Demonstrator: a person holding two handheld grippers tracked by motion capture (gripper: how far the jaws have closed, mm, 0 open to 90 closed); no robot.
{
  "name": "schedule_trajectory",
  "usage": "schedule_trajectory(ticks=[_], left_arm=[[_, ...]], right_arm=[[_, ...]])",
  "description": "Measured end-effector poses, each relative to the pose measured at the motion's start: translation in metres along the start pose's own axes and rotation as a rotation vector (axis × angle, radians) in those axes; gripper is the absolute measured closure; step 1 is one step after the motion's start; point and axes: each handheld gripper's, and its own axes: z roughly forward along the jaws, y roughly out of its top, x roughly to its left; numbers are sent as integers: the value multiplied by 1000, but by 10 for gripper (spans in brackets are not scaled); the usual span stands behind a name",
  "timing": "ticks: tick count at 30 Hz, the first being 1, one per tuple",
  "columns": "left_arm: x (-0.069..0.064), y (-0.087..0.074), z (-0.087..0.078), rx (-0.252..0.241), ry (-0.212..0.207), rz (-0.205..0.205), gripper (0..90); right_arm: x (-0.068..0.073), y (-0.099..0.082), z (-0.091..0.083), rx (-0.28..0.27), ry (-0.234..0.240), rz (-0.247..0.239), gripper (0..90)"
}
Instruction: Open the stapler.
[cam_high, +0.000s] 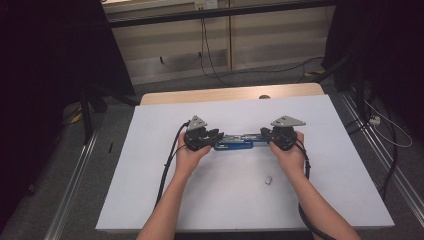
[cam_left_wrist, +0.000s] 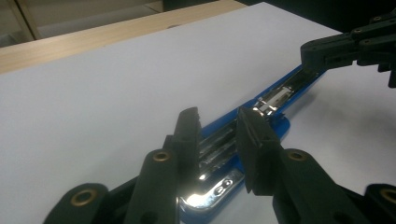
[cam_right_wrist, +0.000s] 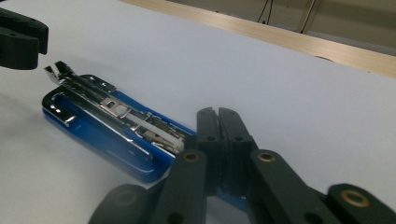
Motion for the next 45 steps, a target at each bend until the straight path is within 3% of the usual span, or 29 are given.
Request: schedule_trajectory(ticks=[8,10,13,23,27,37,45], left_arm=[[-12,4,-7,11,-17,-6,551],[-16,6,-10,19,-17,-9,517],[-20,6,-12,23,-29,-10,476],[-30,4,-17,49,-29,-14,346],[-31,4,-22,54,-23,-22,308],[-30,3,-36,56,2,-22,220],[-30,2,-42,60,14,-36,172]], right_arm=[[-3,-6,-22,-24,33,-12,810],[-1,-9,-30,-22,41,-44,745],[0,-13,-38,-31,50,-56,701],[3,-21,-60,-32,83,-56,542],[7,-24,-67,-19,87,-78,470],[15,-35,-80,12,114,-72,279],[25,-49,-82,70,147,-97,197]])
